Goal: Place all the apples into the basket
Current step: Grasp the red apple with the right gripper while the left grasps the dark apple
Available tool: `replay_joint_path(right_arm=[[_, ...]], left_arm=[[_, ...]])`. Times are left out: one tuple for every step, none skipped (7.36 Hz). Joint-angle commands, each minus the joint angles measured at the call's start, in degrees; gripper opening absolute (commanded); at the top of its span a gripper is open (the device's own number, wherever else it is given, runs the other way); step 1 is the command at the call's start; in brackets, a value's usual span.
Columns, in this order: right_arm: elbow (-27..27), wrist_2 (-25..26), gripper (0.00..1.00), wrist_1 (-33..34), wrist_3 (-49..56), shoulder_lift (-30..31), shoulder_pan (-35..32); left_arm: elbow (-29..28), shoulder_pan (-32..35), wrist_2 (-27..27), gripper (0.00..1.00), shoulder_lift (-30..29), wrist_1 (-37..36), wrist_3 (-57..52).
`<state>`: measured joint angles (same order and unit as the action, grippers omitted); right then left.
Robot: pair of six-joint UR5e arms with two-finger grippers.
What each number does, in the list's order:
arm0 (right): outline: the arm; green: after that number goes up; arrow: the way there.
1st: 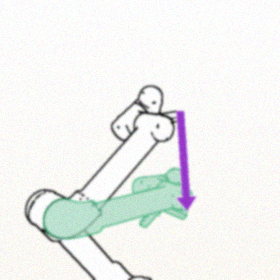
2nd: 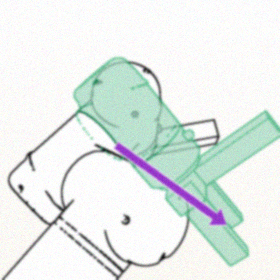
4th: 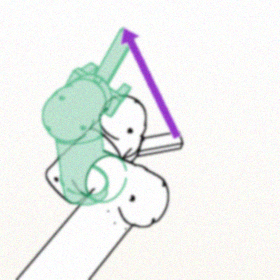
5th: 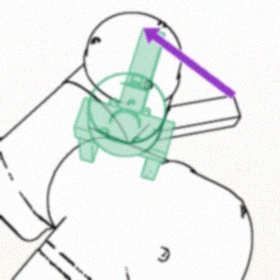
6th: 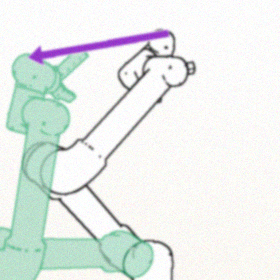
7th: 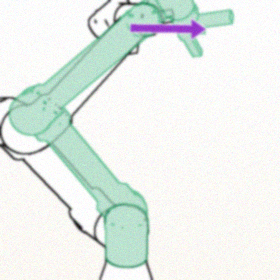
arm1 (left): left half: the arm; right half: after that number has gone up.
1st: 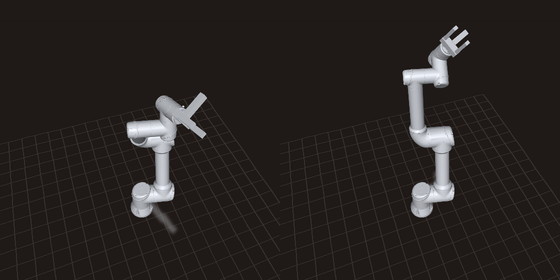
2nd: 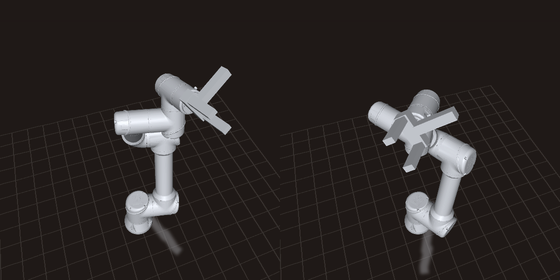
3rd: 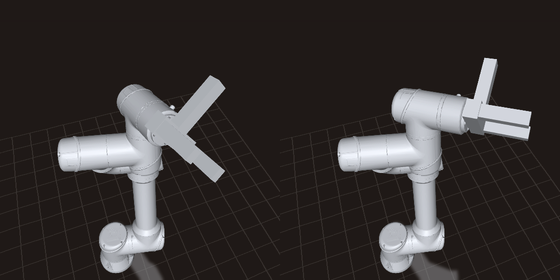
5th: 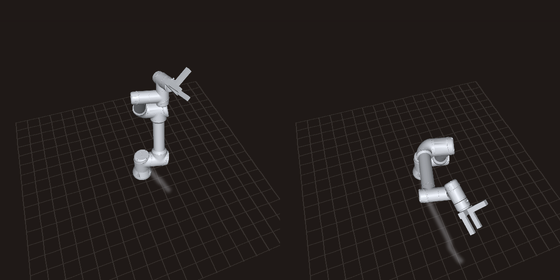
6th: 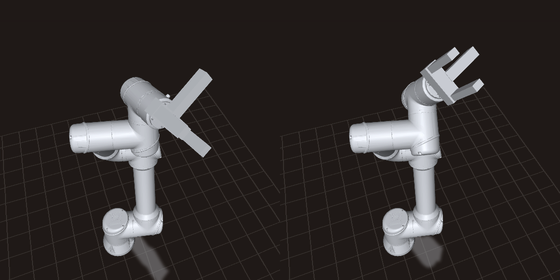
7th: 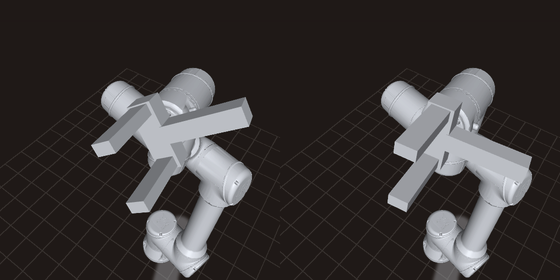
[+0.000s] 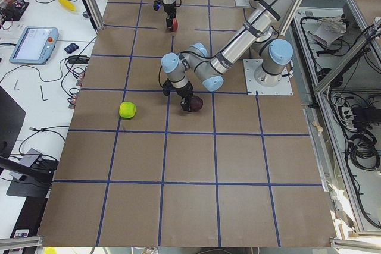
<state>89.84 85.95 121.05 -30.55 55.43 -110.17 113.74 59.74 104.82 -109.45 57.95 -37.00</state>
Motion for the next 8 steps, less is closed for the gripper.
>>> replay_joint_path(right_arm=[[-0.72, 0.36, 0.00, -1.95, 0.14, 4.21, 1.08], [-1.42, 1.32, 0.00, -6.57, 2.23, 8.25, 3.62], [-2.73, 1.59, 0.00, -10.71, 7.73, 10.64, 9.82], [-3.70, 1.50, 0.00, -12.23, 14.32, 12.66, 16.23], [-3.88, 1.59, 0.00, -12.16, 21.52, 13.38, 22.13], [-4.23, 2.20, 0.00, -11.98, 28.64, 13.47, 27.58], [-4.06, 3.69, 0.00, -11.46, 34.01, 13.21, 32.42], [-3.97, 3.87, 0.00, -10.93, 42.86, 12.86, 36.73]], left_arm=[[-1.32, 2.04, -9.31, 0.02, 3.35, 5.38, 0.43], [-3.59, 3.17, -16.42, 0.02, 5.10, 10.99, 4.09], [-6.74, 7.19, -19.19, 0.02, 7.12, 12.96, 10.39], [-9.73, 12.28, -19.91, 0.02, 7.32, 12.98, 17.15], [-10.28, 18.24, -19.92, 0.02, 7.67, 12.46, 27.49], [-10.46, 24.74, -19.92, 0.02, 6.54, 8.54, 39.51], [-10.03, 30.72, -19.92, 0.02, 5.22, 1.88, 49.81], [-10.29, 35.83, -20.09, 0.02, 3.38, -3.58, 57.57]])
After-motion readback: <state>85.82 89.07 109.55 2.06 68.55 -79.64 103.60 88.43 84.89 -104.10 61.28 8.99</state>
